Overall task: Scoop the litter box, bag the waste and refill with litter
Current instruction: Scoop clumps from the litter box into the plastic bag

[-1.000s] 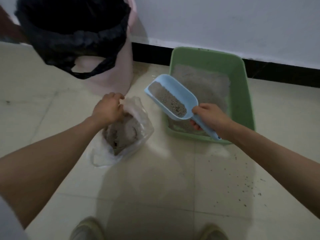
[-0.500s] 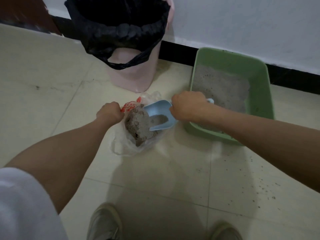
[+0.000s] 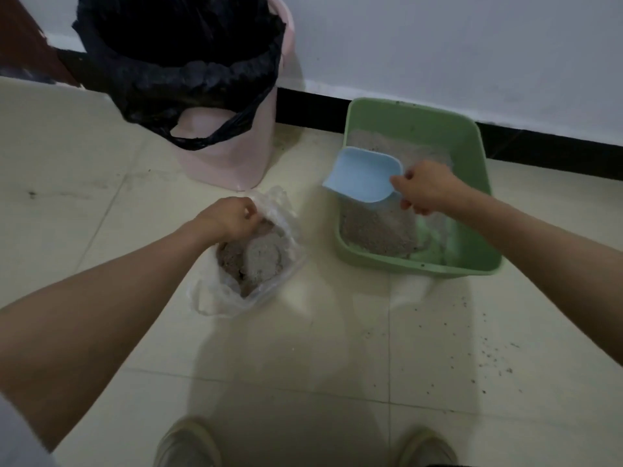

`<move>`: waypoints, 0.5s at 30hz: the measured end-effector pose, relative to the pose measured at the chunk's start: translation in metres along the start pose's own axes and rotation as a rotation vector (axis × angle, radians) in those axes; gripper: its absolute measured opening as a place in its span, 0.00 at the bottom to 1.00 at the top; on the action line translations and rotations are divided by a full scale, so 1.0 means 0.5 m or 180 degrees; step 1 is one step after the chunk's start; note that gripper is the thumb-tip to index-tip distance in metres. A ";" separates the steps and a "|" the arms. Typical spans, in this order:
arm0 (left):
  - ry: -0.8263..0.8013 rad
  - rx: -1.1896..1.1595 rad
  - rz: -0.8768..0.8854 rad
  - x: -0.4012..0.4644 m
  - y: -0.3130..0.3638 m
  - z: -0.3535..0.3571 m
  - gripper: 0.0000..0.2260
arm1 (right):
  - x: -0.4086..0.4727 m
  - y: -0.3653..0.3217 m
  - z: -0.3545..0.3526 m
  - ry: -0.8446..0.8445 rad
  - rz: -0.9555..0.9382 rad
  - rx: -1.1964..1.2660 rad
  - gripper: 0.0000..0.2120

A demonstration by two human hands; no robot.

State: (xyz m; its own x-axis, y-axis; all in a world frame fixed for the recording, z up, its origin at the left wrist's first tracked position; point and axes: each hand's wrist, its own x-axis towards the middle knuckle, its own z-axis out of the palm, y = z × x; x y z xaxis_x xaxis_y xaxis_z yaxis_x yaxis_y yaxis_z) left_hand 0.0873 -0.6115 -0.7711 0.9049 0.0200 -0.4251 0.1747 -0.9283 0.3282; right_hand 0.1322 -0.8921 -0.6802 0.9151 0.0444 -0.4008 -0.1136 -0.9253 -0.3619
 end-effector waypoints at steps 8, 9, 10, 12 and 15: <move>0.0202 -0.0266 0.0553 0.062 0.183 0.092 0.22 | 0.010 0.215 0.024 -0.0324 0.1731 0.2856 0.11; 0.0240 -0.0317 0.0545 0.071 0.203 0.103 0.22 | 0.015 0.230 0.032 -0.0359 0.1870 0.3131 0.12; 0.0272 -0.0371 0.0525 0.082 0.220 0.114 0.21 | 0.024 0.243 0.038 -0.0376 0.1977 0.3324 0.13; 0.0351 -0.0543 0.0388 0.104 0.251 0.132 0.19 | 0.047 0.263 0.047 -0.0329 0.2028 0.3521 0.15; 0.0522 -0.0683 0.0106 0.133 0.278 0.155 0.19 | 0.086 0.284 0.051 -0.0289 0.2087 0.3722 0.16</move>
State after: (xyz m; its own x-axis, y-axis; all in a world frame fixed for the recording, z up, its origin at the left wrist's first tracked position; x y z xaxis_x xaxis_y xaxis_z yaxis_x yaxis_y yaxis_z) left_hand 0.1416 -0.7679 -0.8190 0.9593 0.0669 -0.2744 0.2062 -0.8299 0.5185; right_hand 0.1456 -1.0121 -0.7703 0.5414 -0.2130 -0.8133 -0.8209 0.0752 -0.5661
